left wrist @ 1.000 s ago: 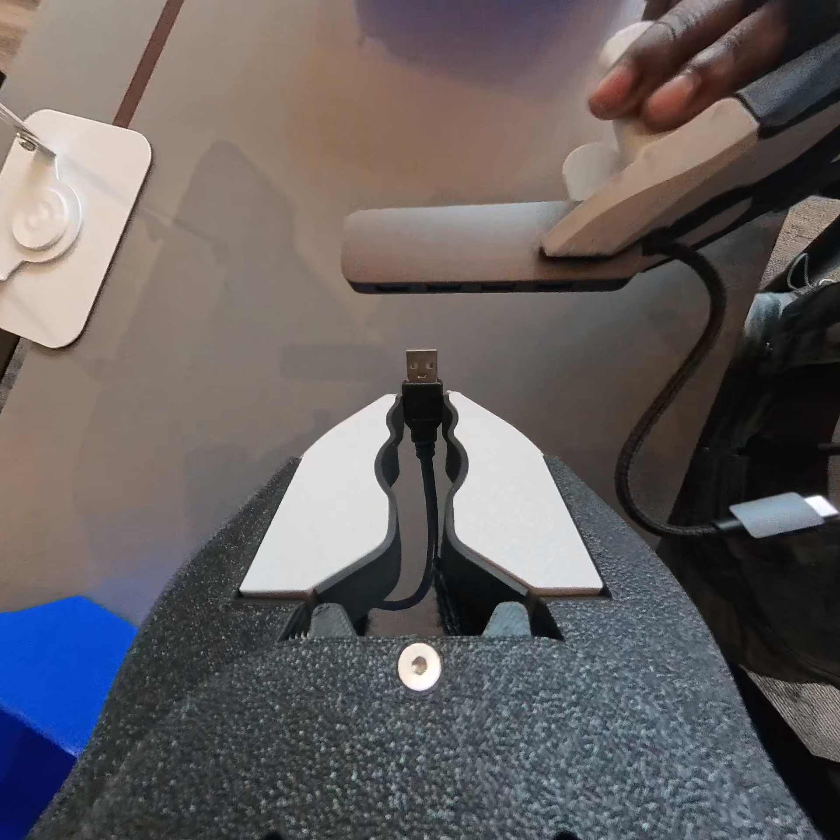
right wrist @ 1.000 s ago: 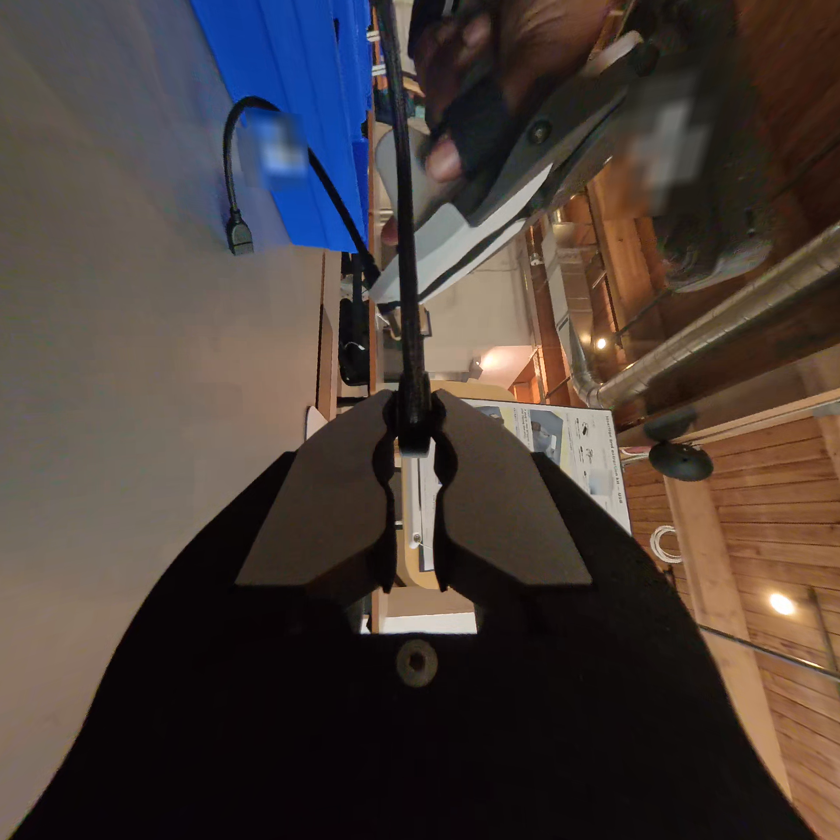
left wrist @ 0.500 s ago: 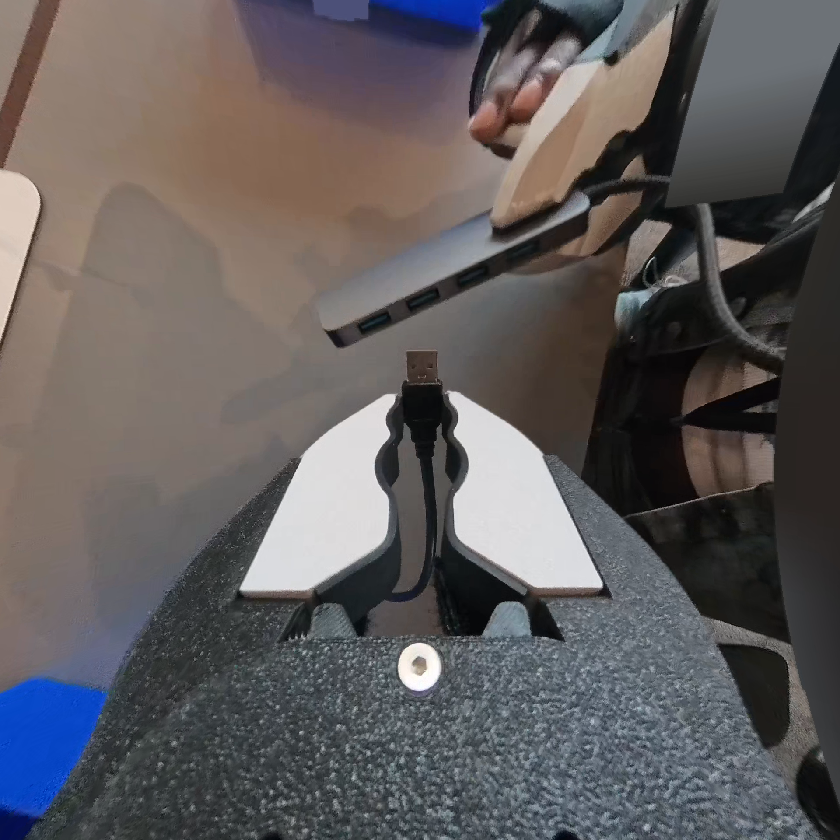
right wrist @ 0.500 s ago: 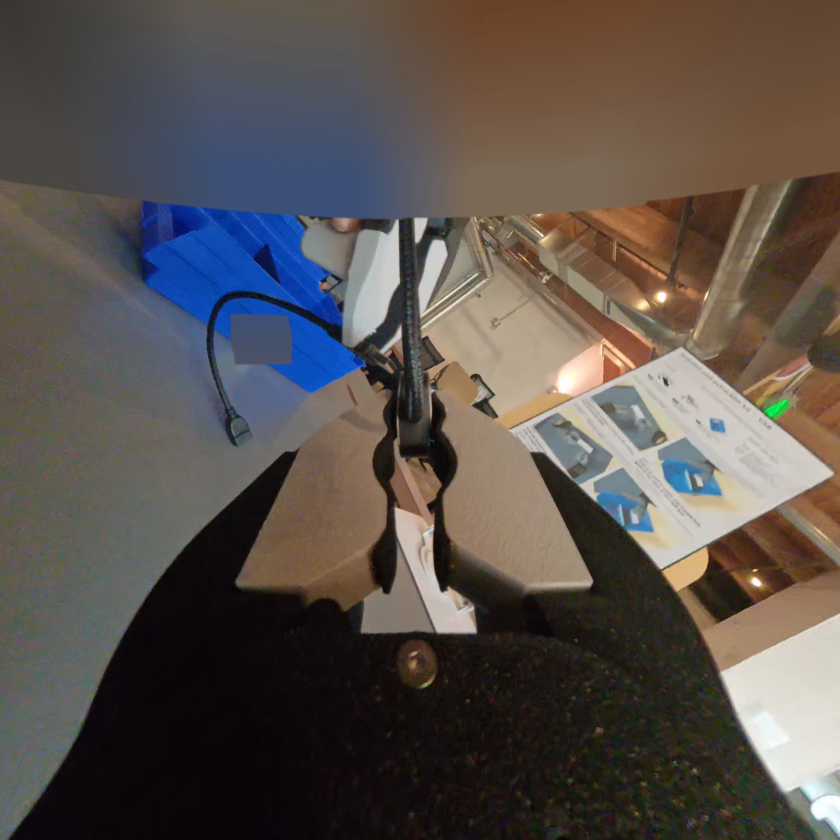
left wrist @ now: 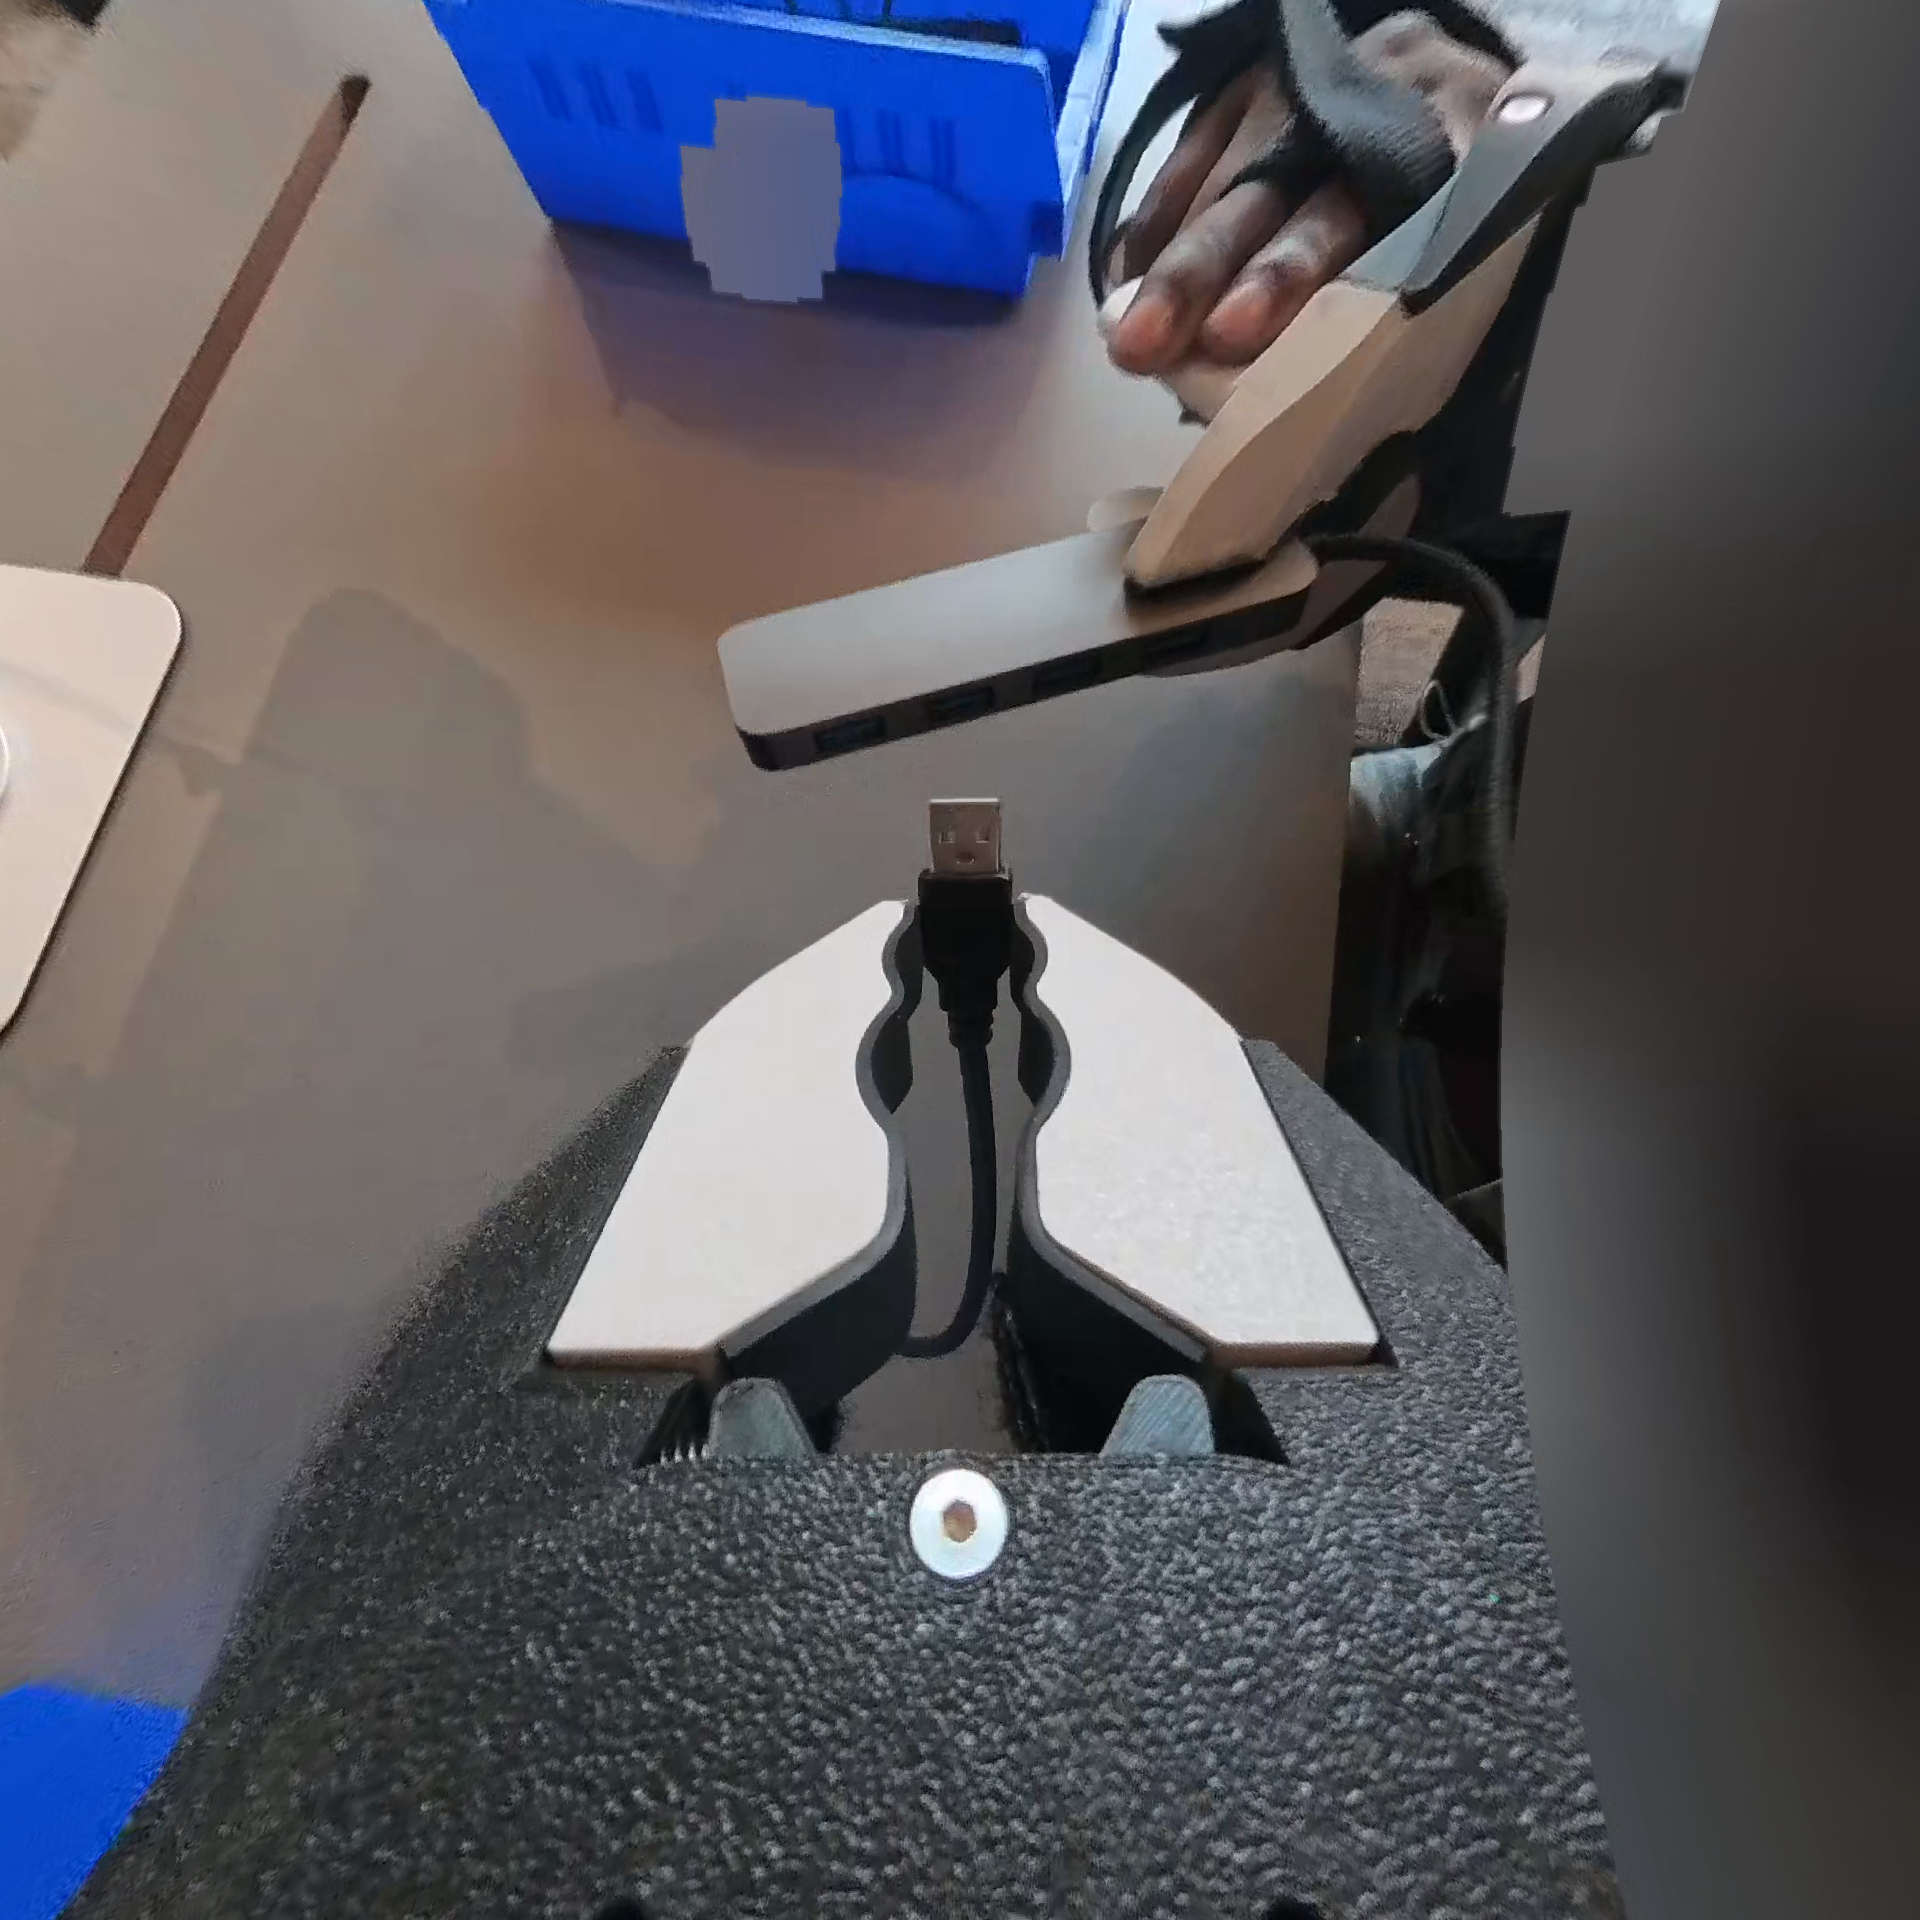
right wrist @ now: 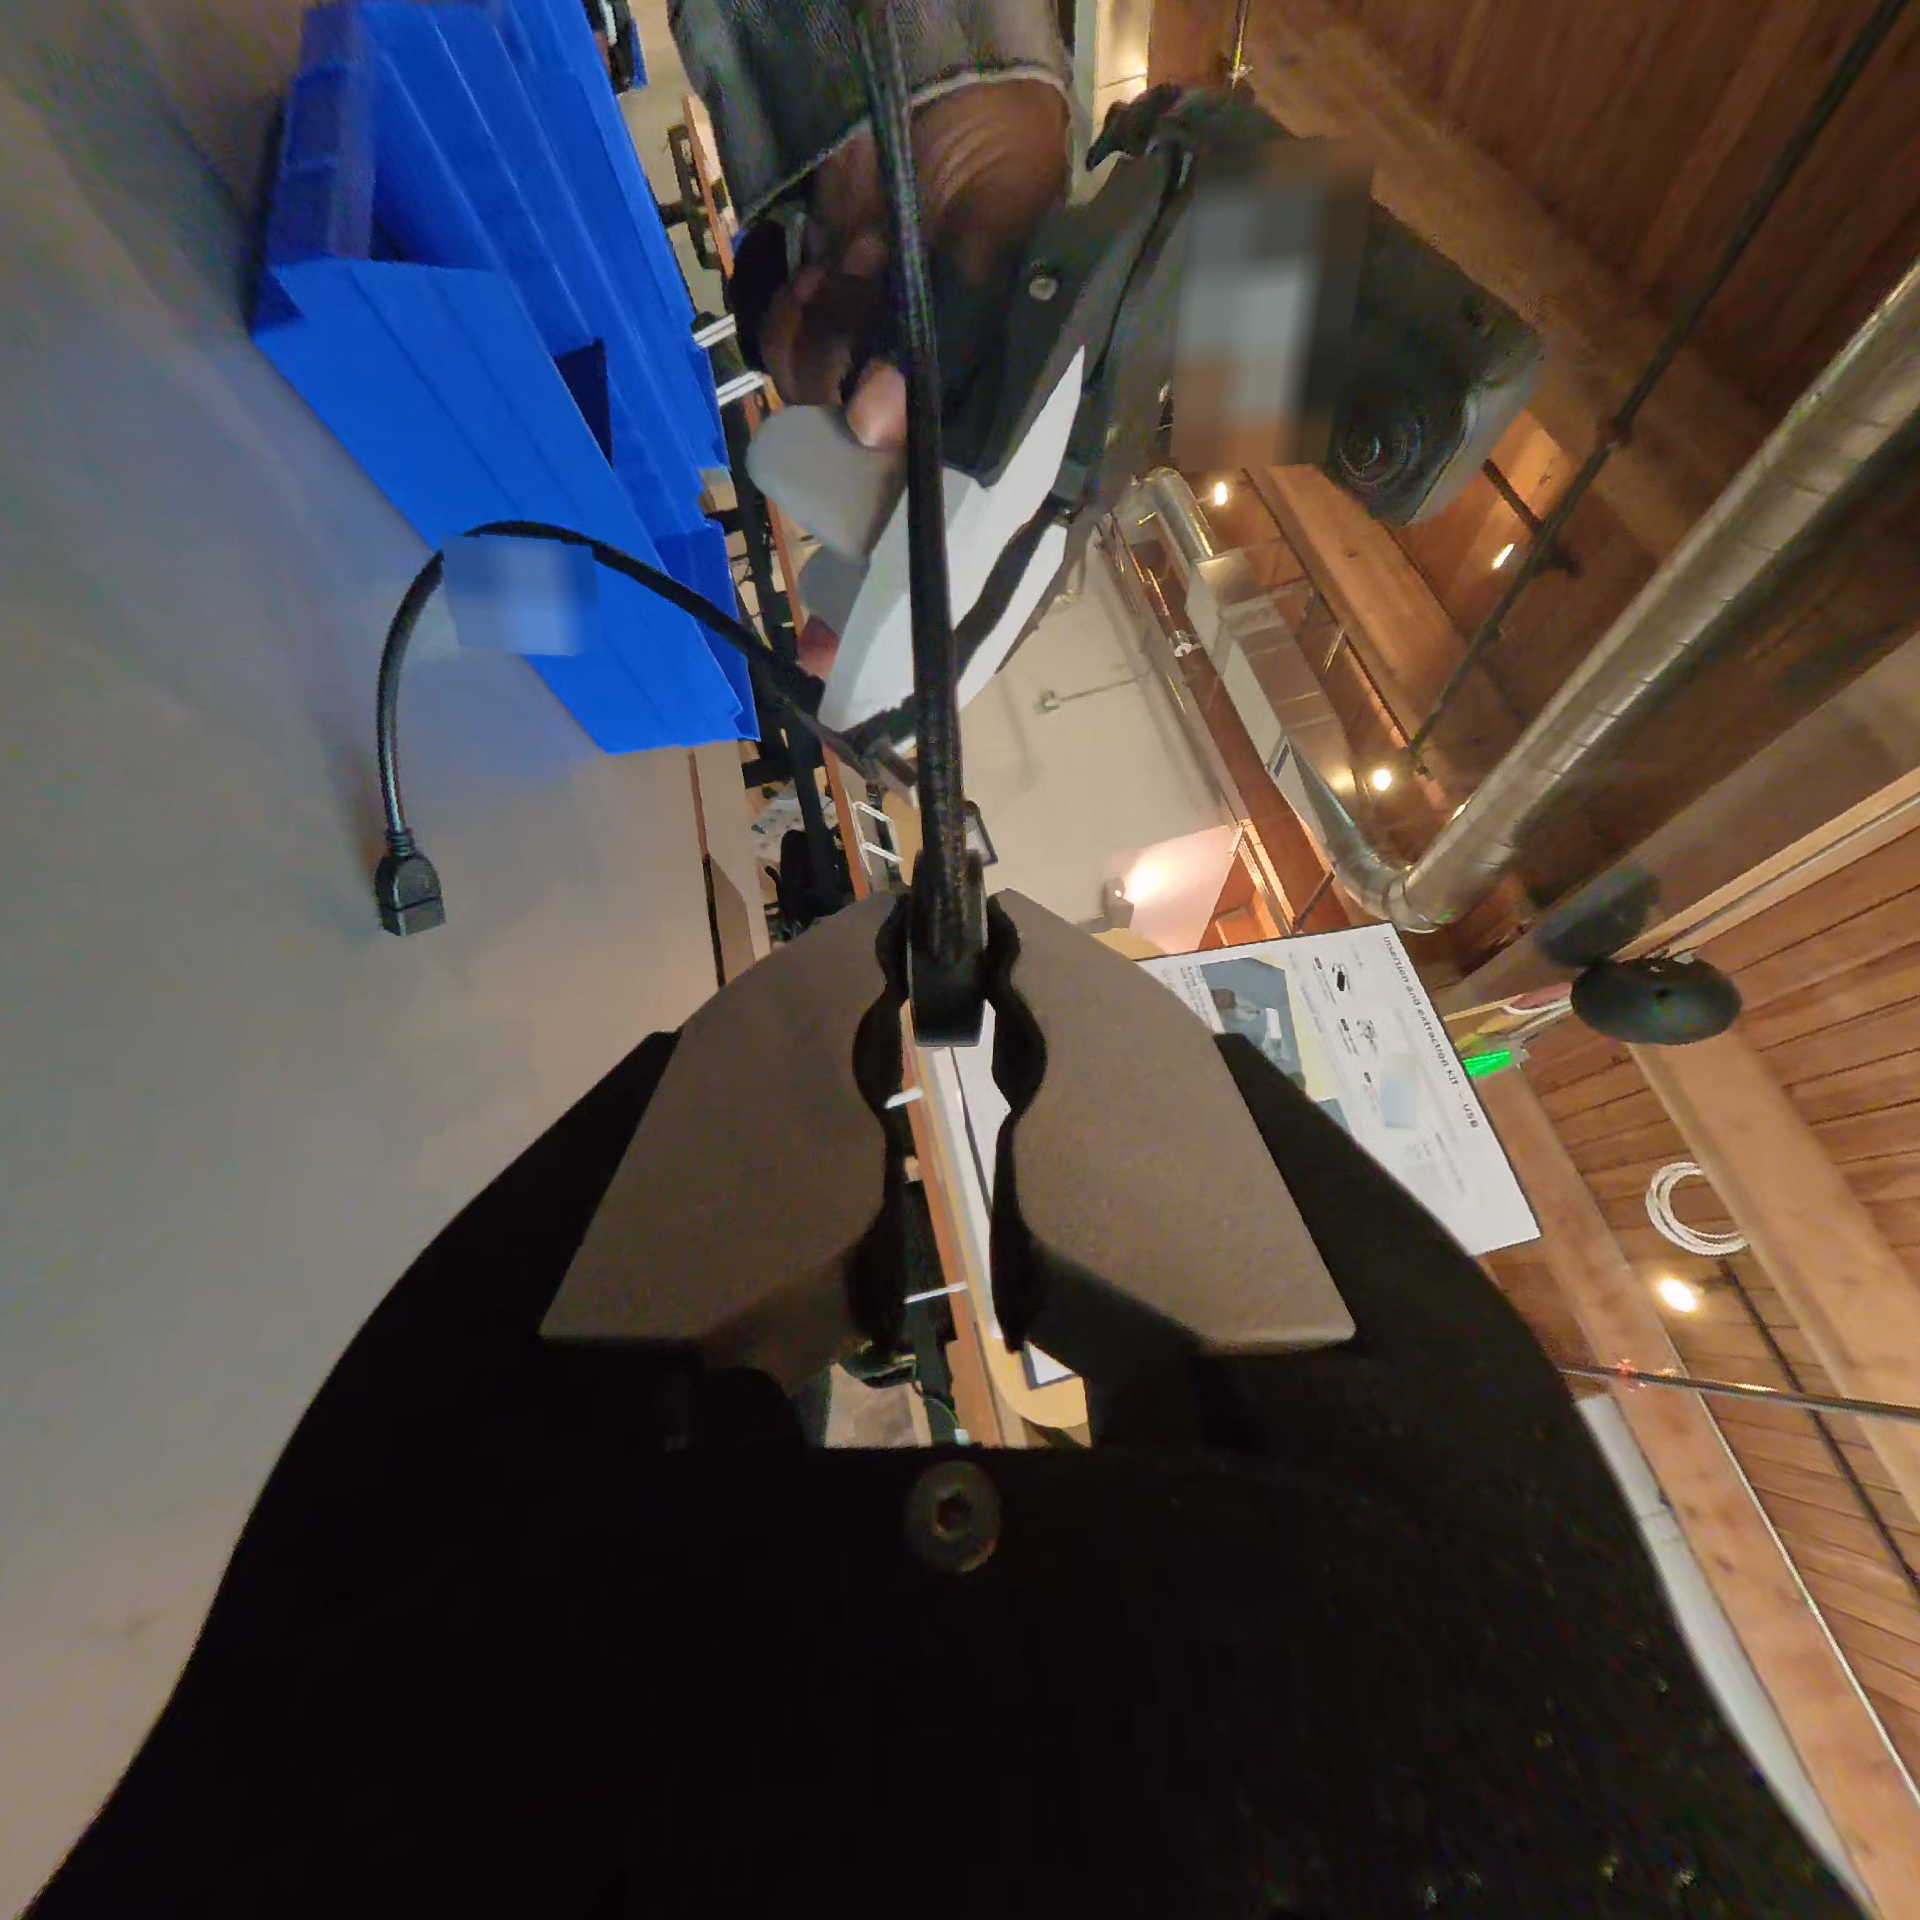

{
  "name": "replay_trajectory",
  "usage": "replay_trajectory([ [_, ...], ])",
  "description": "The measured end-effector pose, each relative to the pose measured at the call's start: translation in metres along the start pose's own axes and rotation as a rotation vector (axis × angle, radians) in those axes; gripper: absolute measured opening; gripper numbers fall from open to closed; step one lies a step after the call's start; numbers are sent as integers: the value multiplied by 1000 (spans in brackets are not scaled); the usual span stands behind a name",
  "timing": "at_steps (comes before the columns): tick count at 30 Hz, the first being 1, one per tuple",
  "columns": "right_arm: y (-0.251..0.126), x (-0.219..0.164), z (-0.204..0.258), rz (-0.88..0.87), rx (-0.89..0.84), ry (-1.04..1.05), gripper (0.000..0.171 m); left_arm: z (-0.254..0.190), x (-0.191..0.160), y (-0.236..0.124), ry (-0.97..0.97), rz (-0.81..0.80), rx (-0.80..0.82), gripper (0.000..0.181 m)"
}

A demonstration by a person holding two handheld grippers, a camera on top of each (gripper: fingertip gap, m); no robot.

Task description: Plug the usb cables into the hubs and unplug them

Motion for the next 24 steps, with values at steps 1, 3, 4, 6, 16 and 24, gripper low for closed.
replay_trajectory([
  [1, 0, -2, 1, -1, 2, 5, 11, 1, -1, 1, -4, 26, 11, 16],
  [3, 0, -5, 4, 6, 12, -7, 12, 2, -3, 4, -12, 86, 33, 16],
  [4, 1, -6, 4, 11, 20, -15, 12, 3, -3, 6, -14, 112, 47, 16],
  [6, 2, -7, 6, 13, 32, -23, 12, 6, -3, 10, -5, 155, 75, 16],
  [16, 19, -6, 25, 150, 229, -346, 11, 12, -6, 26, 7, 246, 151, 16],
  [24, 22, -6, 31, 148, 247, -350, 11, 14, -10, 33, 15, 281, 167, 16],
])
Point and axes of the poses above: each gripper's, where its closed fingertips meet, y out along the fingers, x out of its top, z = x × y across the jaws, the point moved 7 cm from there along -y, back along the fingers, and after that the axes turned 9 degrees about -z, right-handed, at the moved point
